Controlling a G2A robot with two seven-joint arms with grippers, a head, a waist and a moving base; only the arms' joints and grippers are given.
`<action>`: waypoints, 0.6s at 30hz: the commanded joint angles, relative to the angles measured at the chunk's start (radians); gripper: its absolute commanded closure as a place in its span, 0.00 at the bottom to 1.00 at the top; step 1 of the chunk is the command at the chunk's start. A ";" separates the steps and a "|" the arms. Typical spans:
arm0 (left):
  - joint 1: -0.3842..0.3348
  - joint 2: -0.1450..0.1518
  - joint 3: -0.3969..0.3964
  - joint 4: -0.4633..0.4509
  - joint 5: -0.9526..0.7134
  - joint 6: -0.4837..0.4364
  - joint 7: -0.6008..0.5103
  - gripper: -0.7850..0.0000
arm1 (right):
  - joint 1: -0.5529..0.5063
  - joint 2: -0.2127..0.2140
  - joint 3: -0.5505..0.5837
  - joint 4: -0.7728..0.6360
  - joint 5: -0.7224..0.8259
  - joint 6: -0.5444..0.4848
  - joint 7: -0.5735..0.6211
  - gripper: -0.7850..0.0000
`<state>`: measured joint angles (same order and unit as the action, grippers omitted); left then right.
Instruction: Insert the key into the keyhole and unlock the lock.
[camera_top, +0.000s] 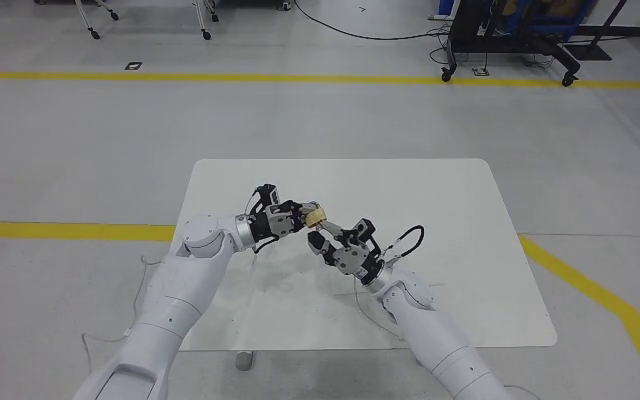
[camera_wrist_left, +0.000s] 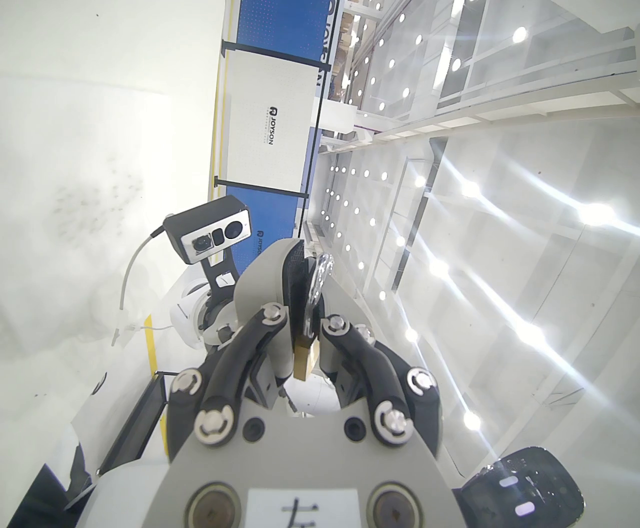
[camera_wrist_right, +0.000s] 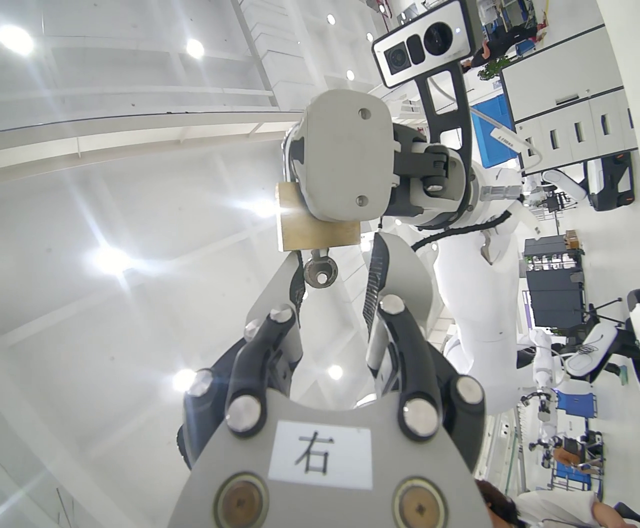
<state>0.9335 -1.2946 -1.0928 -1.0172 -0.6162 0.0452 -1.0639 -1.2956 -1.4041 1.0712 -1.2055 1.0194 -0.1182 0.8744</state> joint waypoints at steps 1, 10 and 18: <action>0.001 0.000 0.002 -0.001 0.002 -0.001 -0.007 1.00 | -0.001 0.000 0.004 0.000 0.002 -0.001 -0.001 0.70; 0.004 0.002 0.006 -0.005 0.006 -0.003 -0.013 1.00 | -0.002 0.000 0.013 -0.002 0.004 -0.001 0.008 1.00; 0.004 0.002 0.012 -0.011 0.011 -0.016 -0.021 1.00 | 0.000 -0.002 0.016 -0.002 0.006 -0.005 0.017 1.00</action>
<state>0.9379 -1.2927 -1.0818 -1.0266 -0.6078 0.0349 -1.0823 -1.2952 -1.4059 1.0858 -1.2063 1.0256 -0.1228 0.8904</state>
